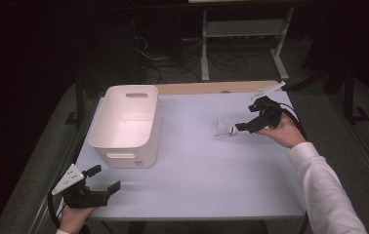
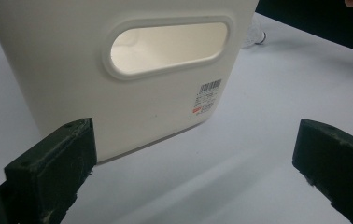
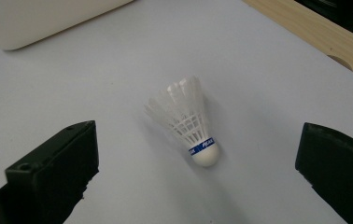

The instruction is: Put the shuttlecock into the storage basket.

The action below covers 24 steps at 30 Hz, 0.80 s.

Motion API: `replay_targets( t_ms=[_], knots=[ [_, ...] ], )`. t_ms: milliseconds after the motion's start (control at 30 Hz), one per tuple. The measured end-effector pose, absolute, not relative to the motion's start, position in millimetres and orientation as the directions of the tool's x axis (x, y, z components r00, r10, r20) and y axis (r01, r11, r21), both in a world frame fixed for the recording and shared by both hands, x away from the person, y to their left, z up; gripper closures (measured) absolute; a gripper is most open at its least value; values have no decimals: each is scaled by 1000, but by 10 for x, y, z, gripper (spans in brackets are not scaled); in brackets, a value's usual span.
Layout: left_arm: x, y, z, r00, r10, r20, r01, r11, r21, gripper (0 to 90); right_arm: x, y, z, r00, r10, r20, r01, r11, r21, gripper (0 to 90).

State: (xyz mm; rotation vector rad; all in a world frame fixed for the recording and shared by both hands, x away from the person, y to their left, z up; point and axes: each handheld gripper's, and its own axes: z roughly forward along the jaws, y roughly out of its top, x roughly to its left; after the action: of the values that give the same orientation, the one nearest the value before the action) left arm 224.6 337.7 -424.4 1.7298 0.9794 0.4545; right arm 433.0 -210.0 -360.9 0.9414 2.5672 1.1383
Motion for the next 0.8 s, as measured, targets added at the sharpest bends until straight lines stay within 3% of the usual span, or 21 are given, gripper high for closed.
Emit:
replay_targets(
  t_ms=[800],
  knots=[
    [2251, 3376, -4246, 596, 789, -150, 390, -121, 913, 0, 4551, -1962, -3734, -796, 599, 94, 488, 541, 685, 0]
  ],
)
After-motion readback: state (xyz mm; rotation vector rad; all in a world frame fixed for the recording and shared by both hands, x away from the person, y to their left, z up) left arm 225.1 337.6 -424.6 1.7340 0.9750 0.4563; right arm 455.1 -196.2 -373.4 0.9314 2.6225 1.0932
